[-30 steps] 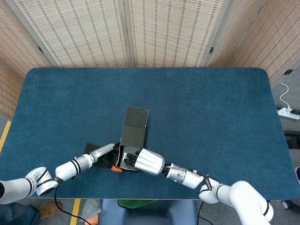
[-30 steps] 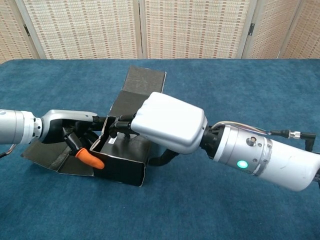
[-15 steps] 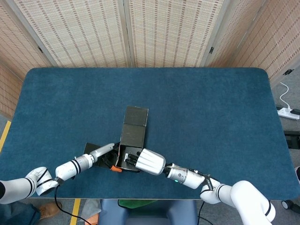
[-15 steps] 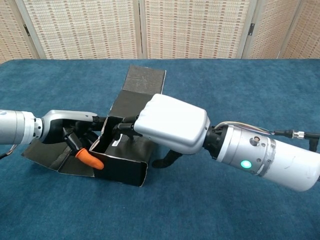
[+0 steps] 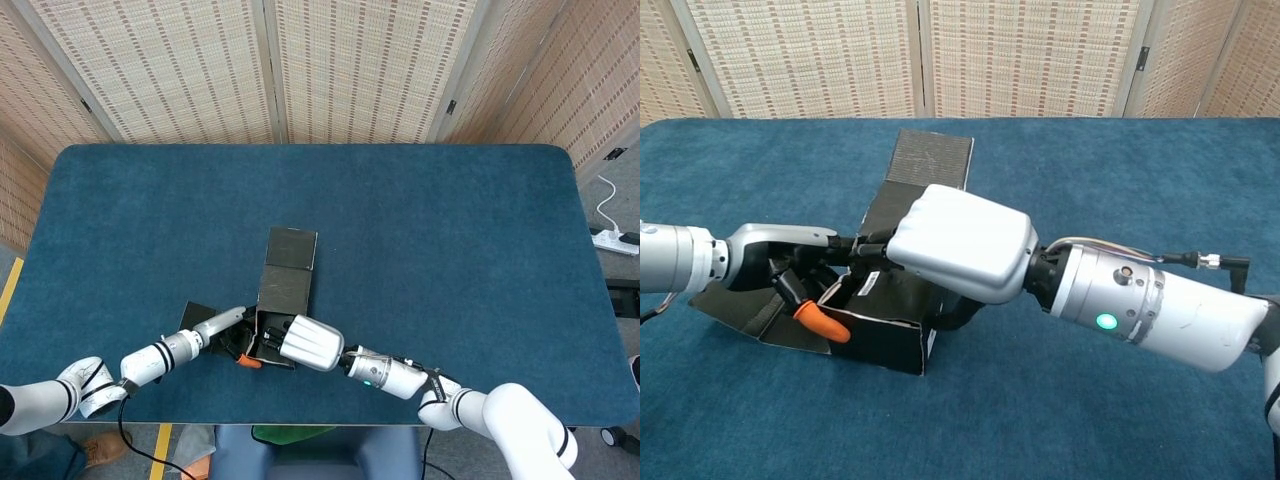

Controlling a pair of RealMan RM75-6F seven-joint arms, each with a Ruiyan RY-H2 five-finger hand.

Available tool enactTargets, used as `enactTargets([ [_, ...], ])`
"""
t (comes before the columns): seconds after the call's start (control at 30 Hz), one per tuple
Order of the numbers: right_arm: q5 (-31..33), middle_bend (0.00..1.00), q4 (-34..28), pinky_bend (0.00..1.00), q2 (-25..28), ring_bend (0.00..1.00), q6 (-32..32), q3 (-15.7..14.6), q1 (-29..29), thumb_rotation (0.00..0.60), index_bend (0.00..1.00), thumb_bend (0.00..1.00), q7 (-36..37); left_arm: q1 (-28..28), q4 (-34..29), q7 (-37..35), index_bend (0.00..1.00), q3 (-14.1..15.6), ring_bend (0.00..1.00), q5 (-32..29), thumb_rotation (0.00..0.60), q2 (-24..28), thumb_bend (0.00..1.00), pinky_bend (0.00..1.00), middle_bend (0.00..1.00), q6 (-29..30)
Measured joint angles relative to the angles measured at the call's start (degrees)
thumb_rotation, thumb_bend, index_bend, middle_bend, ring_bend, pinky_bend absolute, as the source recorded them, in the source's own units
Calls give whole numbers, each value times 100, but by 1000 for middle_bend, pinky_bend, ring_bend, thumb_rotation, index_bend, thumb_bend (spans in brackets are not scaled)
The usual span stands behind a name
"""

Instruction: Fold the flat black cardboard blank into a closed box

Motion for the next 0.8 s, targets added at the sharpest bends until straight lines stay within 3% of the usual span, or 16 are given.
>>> enactTargets([
  [0.47, 27, 358, -7, 1000, 44, 750, 104, 12, -15, 600, 325, 17, 23, 74, 78, 34, 371, -72, 596, -118, 600, -119, 196, 842, 359, -22],
  [0.8, 77, 362, -269, 1000, 295, 750, 142, -33, -155, 600, 325, 16, -20, 128, 98, -22, 382, -96, 599, -103, 600, -118, 195, 833, 367, 55],
])
